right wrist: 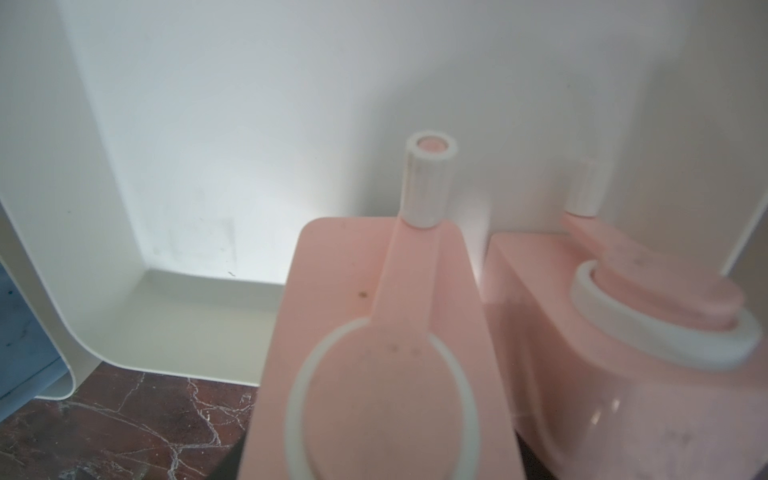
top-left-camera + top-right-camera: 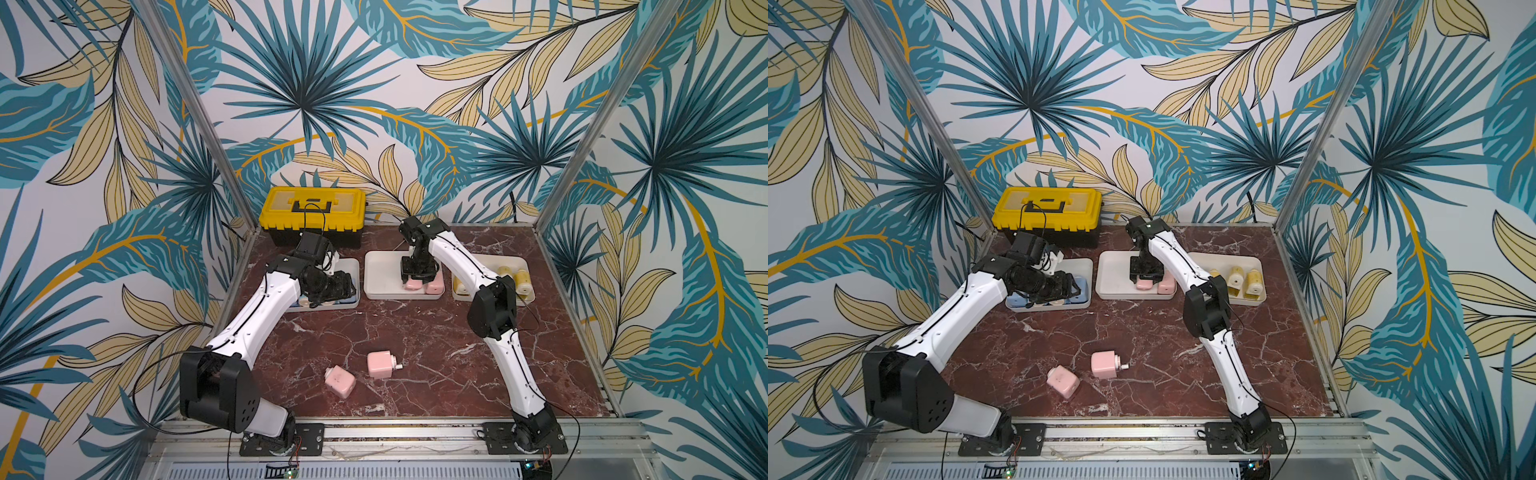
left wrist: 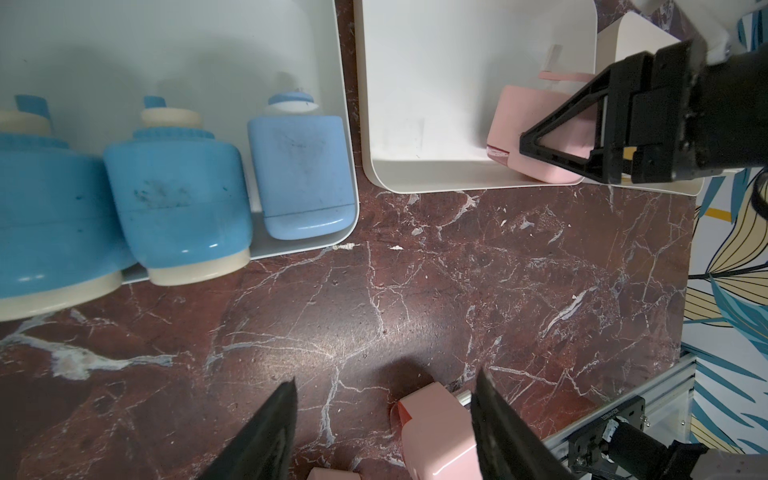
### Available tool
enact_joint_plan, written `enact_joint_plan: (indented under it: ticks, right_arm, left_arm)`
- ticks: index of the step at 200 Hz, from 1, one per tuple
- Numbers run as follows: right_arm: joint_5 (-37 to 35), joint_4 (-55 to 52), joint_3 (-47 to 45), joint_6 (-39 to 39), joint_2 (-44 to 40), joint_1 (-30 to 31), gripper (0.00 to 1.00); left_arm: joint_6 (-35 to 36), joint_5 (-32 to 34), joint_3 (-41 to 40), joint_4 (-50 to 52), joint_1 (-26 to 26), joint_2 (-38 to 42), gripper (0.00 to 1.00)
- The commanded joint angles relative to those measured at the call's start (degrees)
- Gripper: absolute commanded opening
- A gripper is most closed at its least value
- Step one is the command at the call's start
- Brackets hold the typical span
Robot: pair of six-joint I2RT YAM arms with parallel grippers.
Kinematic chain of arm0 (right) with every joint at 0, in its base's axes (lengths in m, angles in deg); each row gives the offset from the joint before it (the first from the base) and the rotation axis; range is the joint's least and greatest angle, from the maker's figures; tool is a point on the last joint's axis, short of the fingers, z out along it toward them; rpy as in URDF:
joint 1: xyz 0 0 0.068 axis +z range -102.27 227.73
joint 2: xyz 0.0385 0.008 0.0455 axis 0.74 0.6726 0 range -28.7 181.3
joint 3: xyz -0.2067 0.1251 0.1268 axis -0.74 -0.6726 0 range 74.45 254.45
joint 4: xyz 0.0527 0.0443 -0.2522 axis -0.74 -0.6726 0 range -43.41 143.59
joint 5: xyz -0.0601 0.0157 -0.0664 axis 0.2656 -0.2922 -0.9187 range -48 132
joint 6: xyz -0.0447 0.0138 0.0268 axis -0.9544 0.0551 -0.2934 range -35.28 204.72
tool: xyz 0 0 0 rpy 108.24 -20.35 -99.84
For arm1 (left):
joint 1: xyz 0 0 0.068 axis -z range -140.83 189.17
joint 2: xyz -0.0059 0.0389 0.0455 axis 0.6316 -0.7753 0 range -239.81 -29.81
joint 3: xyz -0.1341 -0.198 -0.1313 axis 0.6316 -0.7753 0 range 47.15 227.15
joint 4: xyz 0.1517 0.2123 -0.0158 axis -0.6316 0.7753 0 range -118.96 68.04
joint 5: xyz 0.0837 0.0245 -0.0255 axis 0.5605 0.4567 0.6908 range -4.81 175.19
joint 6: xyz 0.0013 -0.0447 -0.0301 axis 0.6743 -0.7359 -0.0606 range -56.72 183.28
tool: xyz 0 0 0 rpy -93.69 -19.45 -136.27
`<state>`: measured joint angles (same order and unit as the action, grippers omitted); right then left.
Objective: Place the pencil sharpeners by color into the storage box
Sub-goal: Place the pencil sharpener in the storage box.
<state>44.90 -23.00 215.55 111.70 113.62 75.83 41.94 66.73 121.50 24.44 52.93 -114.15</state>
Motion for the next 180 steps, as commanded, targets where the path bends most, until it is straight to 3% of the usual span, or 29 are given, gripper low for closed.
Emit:
enact_joint_plan:
  ticks: [1,180]
  right_arm:
    - [0.57,-1.21,-0.56,0.70,0.89,-0.15,0.47]
    - [1.06,-3.73,-0.56,-0.88,2.69,-0.42,0.53]
  left_arm:
    - [0.78,-0.45,-0.16,-0.06,-0.48,0.33,0.68]
    - [0.46,-0.59,-0.78,-0.05,-0.46,-0.10,0.68]
